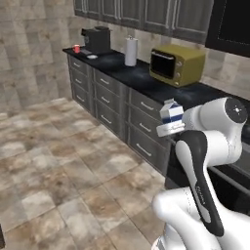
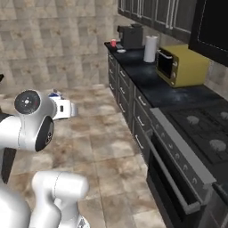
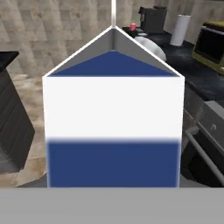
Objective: Take a sugar cube from the saucer and place it inside the coffee. Then, grab milk from the fridge and place it next to the coffee on the counter to sweeten the coffee.
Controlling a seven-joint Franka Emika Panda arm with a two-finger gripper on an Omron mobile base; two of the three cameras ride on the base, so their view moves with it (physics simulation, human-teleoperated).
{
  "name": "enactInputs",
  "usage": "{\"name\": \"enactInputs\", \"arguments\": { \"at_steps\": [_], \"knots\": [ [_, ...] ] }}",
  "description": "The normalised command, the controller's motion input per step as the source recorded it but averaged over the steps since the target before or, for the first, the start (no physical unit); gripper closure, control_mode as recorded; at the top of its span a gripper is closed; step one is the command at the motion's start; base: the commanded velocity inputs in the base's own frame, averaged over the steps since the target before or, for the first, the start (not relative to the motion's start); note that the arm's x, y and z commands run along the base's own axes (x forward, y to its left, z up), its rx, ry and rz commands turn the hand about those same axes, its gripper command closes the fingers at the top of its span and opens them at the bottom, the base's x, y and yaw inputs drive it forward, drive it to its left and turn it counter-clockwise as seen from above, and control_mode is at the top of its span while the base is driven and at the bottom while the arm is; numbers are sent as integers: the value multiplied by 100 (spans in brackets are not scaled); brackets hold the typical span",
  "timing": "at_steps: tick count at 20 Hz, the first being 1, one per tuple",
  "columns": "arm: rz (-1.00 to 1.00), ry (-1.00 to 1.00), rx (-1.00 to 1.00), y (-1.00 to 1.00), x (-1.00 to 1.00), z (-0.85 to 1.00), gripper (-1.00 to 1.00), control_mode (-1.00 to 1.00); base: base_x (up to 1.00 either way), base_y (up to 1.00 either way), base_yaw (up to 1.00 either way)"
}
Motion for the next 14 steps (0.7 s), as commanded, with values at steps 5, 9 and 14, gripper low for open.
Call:
{"name": "enactInputs", "arguments": {
  "at_steps": [5, 9, 14],
  "knots": [
    [0, 0, 0, 0, 0, 0, 100, 100, 100, 26, 18],
    [0, 0, 0, 0, 0, 0, 100, 100, 100, 42, 10],
    [0, 0, 0, 0, 0, 0, 100, 100, 100, 42, 6]
  ]
}}
